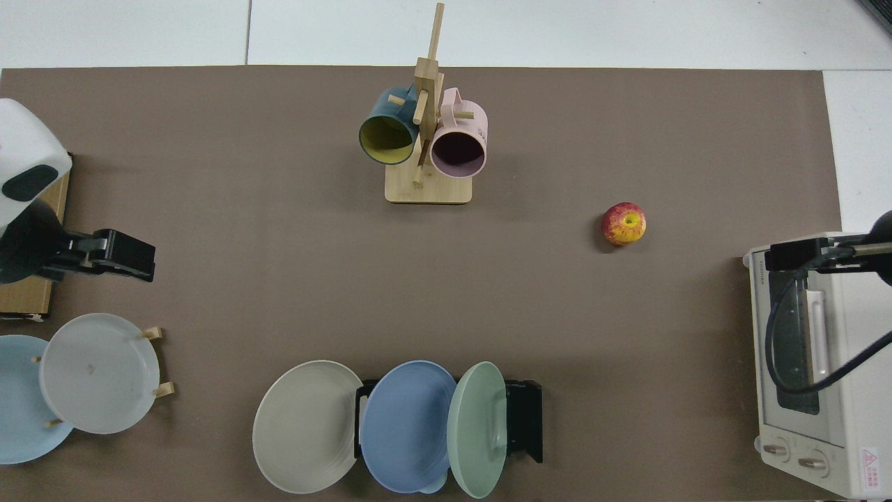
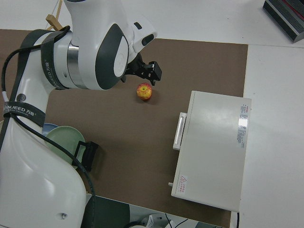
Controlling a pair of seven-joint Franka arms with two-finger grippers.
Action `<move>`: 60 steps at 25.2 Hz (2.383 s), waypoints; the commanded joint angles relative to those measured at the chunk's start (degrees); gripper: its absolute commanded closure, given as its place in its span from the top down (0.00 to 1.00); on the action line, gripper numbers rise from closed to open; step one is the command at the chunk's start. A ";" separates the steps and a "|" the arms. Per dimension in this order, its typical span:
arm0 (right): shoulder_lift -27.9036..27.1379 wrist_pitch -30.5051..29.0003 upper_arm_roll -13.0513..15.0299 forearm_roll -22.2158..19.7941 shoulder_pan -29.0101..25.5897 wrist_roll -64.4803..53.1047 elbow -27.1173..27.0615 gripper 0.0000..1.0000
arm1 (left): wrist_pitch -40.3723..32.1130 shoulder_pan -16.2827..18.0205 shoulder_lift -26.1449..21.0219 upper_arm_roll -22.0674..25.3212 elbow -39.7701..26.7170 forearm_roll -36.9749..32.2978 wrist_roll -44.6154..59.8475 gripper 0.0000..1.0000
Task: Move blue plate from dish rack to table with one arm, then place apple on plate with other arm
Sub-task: 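Move the left gripper toward the dish rack of plates, then lower the left gripper onto the blue plate rim and grasp it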
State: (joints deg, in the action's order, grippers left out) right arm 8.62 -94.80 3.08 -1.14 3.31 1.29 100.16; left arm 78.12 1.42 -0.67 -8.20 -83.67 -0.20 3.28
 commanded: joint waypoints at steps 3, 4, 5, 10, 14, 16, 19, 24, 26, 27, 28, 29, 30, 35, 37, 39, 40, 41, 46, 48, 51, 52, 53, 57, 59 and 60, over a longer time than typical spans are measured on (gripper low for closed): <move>0.61 -0.65 -0.18 0.97 -0.76 -1.91 0.30 1.00 | -0.95 -0.45 1.20 0.38 -1.23 0.20 -0.73 1.00; 0.61 -0.65 -0.18 0.97 -0.76 -1.91 0.30 1.00 | -0.95 -0.46 1.20 0.38 -1.23 0.20 -0.64 1.00; 0.61 -0.65 -0.18 0.97 -0.76 -1.91 0.30 1.00 | -0.95 -0.28 1.20 0.38 -1.14 0.20 -0.55 1.00; 0.61 -0.65 -0.18 0.97 -0.76 -1.91 0.30 1.00 | -0.78 -0.46 1.47 0.03 -0.70 0.20 -0.03 1.00; 0.61 -0.65 -0.18 0.97 -0.76 -1.91 0.30 1.00 | -1.13 -0.81 1.99 -1.02 -1.14 0.28 0.15 1.00; 0.61 -0.65 -0.18 0.97 -0.76 -1.91 0.30 1.00 | -0.96 -0.81 2.17 -1.99 -1.32 0.28 0.07 1.00; 0.61 -0.65 -0.18 0.97 -0.76 -1.91 0.30 1.00 | -0.69 -0.81 2.87 -2.87 -2.45 0.54 -0.11 1.00; 0.61 -0.65 -0.18 0.97 -0.76 -1.91 0.30 1.00 | 6.14 -1.25 8.30 -4.01 -12.63 1.34 -0.64 1.00; 0.61 -0.65 -0.18 0.97 -0.76 -1.91 0.30 1.00 | 8.88 -1.25 10.86 -4.01 -17.03 3.43 -0.81 0.99; 0.61 -0.65 -0.18 0.97 -0.76 -1.91 0.30 1.00 | 9.85 -1.25 11.91 -3.93 -18.70 4.67 -0.81 0.99; 0.61 -0.65 -0.18 0.97 -0.76 -1.91 0.30 1.00 | 10.12 -1.25 12.36 -3.93 -19.85 5.81 -0.81 0.99; 0.61 -0.65 -0.18 0.97 -0.76 -1.91 0.30 1.00 | 10.21 -1.33 12.89 -4.01 -21.08 6.26 -0.90 0.96; 0.61 -0.65 -0.18 0.97 -0.76 -1.91 0.30 1.00 | 10.64 -1.33 13.33 -4.19 -22.49 6.87 -1.25 0.95; 0.61 -0.65 -0.18 0.97 -0.76 -1.91 0.30 1.00 | 16.61 -2.04 16.57 -6.12 -31.53 12.58 -2.48 0.95; 0.61 -0.65 -0.18 0.97 -0.76 -1.91 0.30 1.00 | 20.04 -2.39 18.16 -7.78 -36.80 14.07 -2.92 0.95; 0.61 -0.65 -0.18 0.97 -0.68 -1.91 0.30 1.00 | 23.73 -2.39 20.87 -9.46 -41.81 15.65 -3.27 0.95; 0.61 -0.65 -0.18 0.97 -0.76 -1.91 0.30 1.00 | 25.57 -2.39 22.11 -9.73 -44.01 16.97 -3.36 0.95; 0.61 -0.65 -0.18 0.97 -0.76 -1.91 0.30 1.00 | 26.81 -2.39 22.55 -10.08 -45.60 18.37 -3.36 0.95; 0.61 -0.65 -0.18 0.97 -0.76 -1.91 0.30 1.00 | 30.94 -1.69 23.78 -16.40 -51.49 21.02 -3.36 0.95; 0.61 -0.65 -0.18 0.97 -0.76 -1.91 0.30 1.00 | 32.96 -1.95 23.97 -17.80 -53.17 23.91 -3.36 0.95; 0.61 -0.65 -0.18 0.97 -0.76 -1.91 0.30 1.00 | 38.14 -1.69 22.91 -21.93 -55.62 26.47 -3.54 0.95; 0.61 -0.65 -0.18 0.97 -0.76 -1.91 0.30 1.00 | 39.72 -1.60 22.39 -23.08 -56.59 27.08 -3.63 0.95; 0.61 -0.65 -0.18 0.97 -0.76 -1.91 0.30 1.00 | 40.96 -1.51 21.51 -23.44 -57.30 28.48 -3.89 0.95; 0.61 -0.65 -0.18 0.97 -0.76 -1.91 0.30 1.00 | 41.85 -1.60 19.92 -23.70 -57.48 31.22 -5.12 0.96; 0.61 -0.65 -0.18 0.97 -0.76 -1.91 0.30 1.00 | 42.72 -1.69 19.49 -24.49 -57.92 31.31 -5.12 0.96; 0.61 -0.65 -0.18 0.97 -0.76 -1.91 0.30 1.00 | 43.51 -1.60 19.40 -25.19 -58.27 31.40 -5.12 0.96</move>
State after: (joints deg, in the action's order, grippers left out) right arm 8.62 -94.80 3.08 -1.14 3.31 1.29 100.16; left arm 118.75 -0.58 19.00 -31.95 -140.45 29.54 -0.27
